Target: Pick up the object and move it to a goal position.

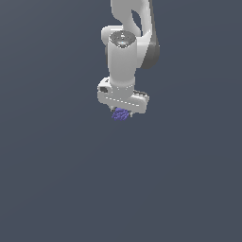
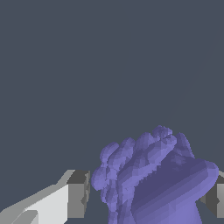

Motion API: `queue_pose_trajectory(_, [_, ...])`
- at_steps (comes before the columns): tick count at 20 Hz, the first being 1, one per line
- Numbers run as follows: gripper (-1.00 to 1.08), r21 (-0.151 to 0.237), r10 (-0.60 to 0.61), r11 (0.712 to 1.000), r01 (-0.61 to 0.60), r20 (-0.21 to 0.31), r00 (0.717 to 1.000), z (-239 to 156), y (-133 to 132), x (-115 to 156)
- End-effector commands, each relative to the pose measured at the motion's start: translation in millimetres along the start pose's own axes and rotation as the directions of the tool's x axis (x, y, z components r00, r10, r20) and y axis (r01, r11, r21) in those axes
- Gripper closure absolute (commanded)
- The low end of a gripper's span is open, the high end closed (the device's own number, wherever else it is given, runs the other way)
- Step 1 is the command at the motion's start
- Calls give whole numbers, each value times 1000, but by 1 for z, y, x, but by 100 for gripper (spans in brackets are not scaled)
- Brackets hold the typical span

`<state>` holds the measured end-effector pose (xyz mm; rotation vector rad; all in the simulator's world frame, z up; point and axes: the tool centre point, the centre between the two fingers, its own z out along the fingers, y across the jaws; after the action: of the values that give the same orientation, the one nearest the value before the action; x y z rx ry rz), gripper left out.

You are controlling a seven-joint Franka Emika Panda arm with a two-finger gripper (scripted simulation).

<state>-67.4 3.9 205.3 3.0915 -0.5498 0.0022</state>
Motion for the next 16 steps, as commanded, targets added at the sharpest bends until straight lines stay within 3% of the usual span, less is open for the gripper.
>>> queue_pose_trajectory(1, [108,-1,0,1000,0,0,1000,-26,-10,0])
queue_pose_trajectory(16, [108,1,0,1000,0,1,1000,-164,-66,8])
